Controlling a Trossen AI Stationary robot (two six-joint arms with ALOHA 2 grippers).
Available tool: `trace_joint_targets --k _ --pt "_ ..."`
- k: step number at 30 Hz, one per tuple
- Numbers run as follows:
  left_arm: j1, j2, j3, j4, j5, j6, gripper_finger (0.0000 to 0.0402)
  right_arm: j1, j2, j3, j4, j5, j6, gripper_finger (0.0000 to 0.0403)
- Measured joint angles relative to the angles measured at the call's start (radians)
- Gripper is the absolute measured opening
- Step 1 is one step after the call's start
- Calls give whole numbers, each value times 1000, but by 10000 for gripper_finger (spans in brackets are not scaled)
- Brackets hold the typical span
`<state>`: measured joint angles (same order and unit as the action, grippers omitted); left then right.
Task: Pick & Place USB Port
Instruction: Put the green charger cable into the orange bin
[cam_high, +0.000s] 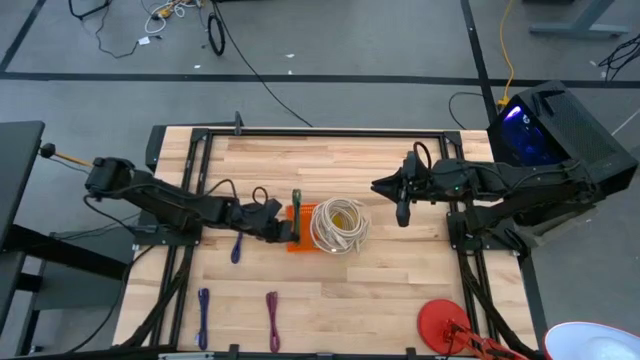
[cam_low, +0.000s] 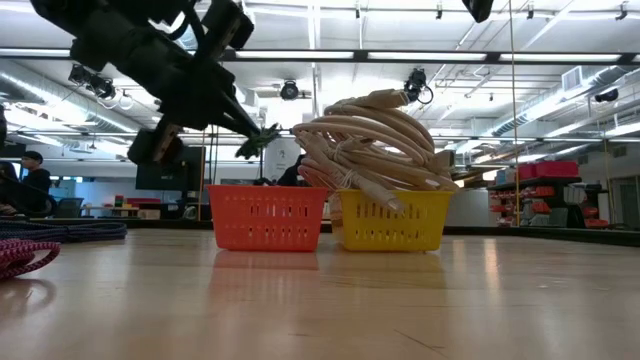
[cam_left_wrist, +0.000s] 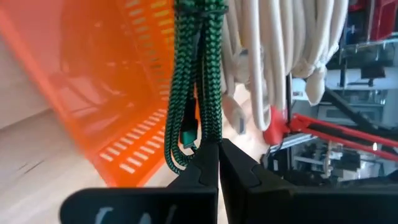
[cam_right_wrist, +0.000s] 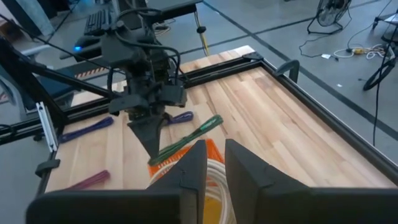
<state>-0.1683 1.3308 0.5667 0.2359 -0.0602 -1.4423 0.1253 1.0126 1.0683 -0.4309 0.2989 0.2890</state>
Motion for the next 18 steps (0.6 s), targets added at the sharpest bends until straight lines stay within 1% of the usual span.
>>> trace_joint_targets --k 6,18 --pt "0 46 0 76 -1 -8 11 0 0 0 -1 0 -3 61" --pt "9 51 0 84 -11 38 54 0 0 0 -4 0 -3 61"
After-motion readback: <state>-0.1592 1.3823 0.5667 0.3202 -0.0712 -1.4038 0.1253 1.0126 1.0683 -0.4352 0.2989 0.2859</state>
